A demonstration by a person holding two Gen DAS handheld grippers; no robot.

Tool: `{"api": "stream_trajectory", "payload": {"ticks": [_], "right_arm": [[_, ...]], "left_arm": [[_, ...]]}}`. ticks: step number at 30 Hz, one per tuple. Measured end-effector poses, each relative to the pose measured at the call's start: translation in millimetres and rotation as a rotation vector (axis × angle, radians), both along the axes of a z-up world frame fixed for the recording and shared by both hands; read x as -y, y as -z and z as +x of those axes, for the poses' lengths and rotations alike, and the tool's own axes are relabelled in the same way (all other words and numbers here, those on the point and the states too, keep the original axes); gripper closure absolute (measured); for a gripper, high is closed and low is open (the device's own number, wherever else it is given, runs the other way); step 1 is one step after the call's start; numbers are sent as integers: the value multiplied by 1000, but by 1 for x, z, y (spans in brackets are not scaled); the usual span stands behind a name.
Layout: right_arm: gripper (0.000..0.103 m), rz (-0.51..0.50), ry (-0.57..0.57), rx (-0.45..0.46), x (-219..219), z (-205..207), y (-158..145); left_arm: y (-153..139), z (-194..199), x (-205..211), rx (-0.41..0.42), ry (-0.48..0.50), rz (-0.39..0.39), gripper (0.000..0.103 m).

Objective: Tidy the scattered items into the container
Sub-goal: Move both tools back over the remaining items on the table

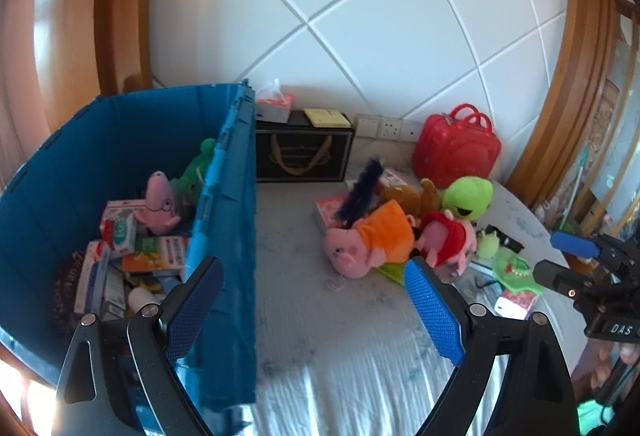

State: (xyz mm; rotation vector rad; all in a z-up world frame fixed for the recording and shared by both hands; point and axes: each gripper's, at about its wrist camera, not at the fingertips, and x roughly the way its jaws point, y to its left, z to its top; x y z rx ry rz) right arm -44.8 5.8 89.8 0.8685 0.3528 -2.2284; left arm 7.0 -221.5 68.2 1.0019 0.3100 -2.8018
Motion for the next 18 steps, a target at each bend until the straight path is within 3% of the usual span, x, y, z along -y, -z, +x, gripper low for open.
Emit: {"api": "stream_trajectory", "payload": {"ticks": [18], "right_arm": [[28, 106, 283, 135, -247, -110, 79]], "left_arm": [[84, -105, -231, 162, 255, -5, 11]]}}
